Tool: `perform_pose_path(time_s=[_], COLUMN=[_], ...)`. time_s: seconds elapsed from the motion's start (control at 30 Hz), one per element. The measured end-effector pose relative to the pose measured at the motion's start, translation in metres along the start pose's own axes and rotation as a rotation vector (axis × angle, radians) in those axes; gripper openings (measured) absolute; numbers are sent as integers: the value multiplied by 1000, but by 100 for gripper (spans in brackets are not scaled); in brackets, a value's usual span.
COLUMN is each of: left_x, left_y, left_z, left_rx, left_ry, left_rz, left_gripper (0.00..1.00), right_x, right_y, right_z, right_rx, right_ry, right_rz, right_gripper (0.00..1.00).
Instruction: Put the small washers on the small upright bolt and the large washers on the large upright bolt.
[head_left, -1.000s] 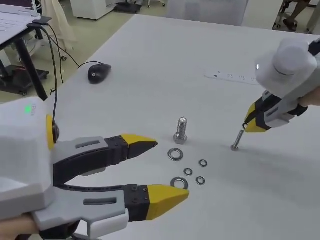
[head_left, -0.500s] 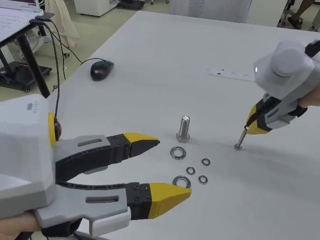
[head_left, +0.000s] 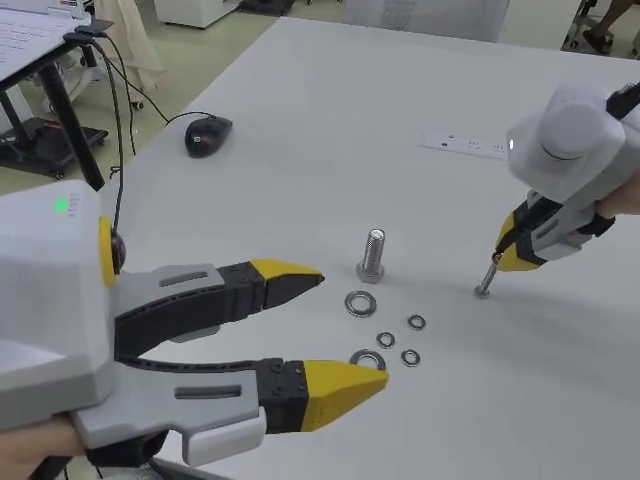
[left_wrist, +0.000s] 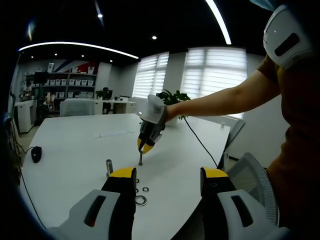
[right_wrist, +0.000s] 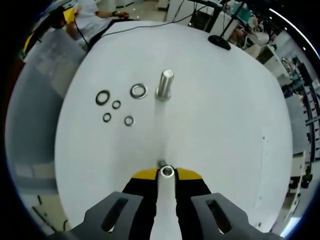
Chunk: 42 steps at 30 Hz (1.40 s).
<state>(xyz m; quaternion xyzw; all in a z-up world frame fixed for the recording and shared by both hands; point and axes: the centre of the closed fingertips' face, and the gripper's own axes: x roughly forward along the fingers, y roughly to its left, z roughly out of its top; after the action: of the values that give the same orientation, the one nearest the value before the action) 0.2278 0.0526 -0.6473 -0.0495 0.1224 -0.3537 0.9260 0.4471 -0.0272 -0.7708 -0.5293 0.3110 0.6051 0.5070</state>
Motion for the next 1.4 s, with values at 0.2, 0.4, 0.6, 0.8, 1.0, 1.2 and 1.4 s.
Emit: perform_pose_path(time_s=[0.2, 0.4, 0.6, 0.8, 1.0, 1.2, 1.4], left_x=[-1, -2, -3, -4, -6, -5, -5], left_y=[1, 3, 2, 3, 4, 2, -2], left_z=[0, 0, -4, -5, -5, -5, -3], left_rx=[-5, -8, -17, -22, -19, -14, -4], left_ry=[-3, -4, 1, 5, 11, 12, 10], left_rz=[3, 9, 7, 12, 17, 15, 10], left_gripper=[50, 50, 50, 50, 50, 50, 50], right_x=[8, 19, 30, 36, 38, 31, 16], right_y=[3, 4, 7, 10, 10, 11, 13], right_z=[1, -2, -7, -11, -13, -17, -20], right_rx=[-12, -22, -15, -6, 8, 21, 43], right_ry=[13, 25, 25, 25, 17, 12, 6], right_rz=[20, 32, 42, 50, 50, 41, 24], right_gripper=[12, 13, 13, 13, 17, 18, 18])
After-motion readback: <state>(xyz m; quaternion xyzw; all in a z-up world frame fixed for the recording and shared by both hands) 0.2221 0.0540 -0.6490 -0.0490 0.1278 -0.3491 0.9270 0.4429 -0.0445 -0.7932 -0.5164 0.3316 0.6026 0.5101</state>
